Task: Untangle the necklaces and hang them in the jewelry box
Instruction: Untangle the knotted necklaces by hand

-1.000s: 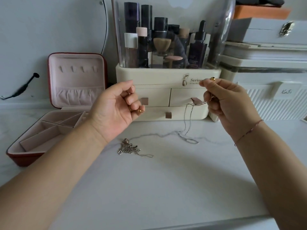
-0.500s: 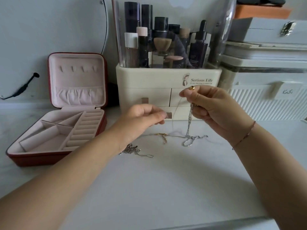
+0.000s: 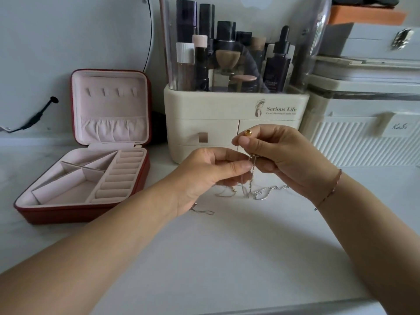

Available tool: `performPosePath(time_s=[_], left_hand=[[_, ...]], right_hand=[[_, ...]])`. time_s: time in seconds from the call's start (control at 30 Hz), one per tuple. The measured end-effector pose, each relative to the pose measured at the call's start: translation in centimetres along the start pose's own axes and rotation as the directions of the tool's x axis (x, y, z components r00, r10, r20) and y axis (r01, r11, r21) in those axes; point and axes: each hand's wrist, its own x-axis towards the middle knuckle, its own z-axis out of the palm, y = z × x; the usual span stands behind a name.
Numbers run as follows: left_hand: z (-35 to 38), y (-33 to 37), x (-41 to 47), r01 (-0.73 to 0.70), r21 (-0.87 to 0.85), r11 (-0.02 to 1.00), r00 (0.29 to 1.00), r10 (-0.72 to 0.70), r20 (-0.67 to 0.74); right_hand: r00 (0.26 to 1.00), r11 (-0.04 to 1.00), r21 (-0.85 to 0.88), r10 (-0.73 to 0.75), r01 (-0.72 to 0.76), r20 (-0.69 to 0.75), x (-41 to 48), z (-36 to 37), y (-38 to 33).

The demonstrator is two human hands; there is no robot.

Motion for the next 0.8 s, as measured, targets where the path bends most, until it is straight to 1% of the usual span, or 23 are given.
performPosePath(time_s=[0.1, 0.23, 0.33, 0.43, 0.53, 0.6, 0.67, 0.8], left_hand=[[-0.1, -0.1, 0.0, -0.007, -0.006, 1.000, 1.000, 0.007, -0.014], [-0.4, 0.1, 0.1, -0.008, -0.104, 0.995, 1.000, 0.007, -0.012], [-0.5, 0.4, 0.2, 0.001, -0.184, 0.983, 0.999, -0.007, -0.036], [-0.5, 0.6, 0.2, 0.015, -0.222, 0.975, 0.998, -0.027, -0.055], [-0.8, 0.8, 0.1, 0.059, -0.214, 0.975, 0.994, -0.077, -0.080], [-1.0, 0.9, 0.0, 0.067, -0.207, 0.976, 0.994, -0.083, -0.071], [-1.1, 1.0, -0.1, 0.074, -0.194, 0.978, 0.994, -0.088, -0.067], [-1.1, 1.0, -0.3, 0.090, -0.105, 0.990, 0.995, -0.095, -0.043]], right_hand=[[1.000, 1.000, -0.030, 0.004, -0.003, 0.017, 0.1, 0.0, 0.3], [1.000, 0.999, -0.035, -0.022, 0.022, 0.005, 0.3, -0.2, 0.5], [0.999, 0.999, -0.033, -0.037, 0.037, -0.018, 0.3, -0.5, 0.6], [0.997, 0.999, -0.023, -0.047, 0.046, -0.061, 0.3, -0.9, 0.4], [0.994, 0.998, 0.044, -0.047, 0.052, -0.096, 0.4, -1.1, 0.2], [0.994, 0.996, 0.076, -0.041, 0.049, -0.100, 0.4, -1.1, 0.2], [0.995, 0.995, 0.086, -0.040, 0.048, -0.096, 0.4, -1.1, 0.2], [0.997, 0.997, 0.075, -0.025, 0.031, -0.070, 0.4, -1.0, 0.2]])
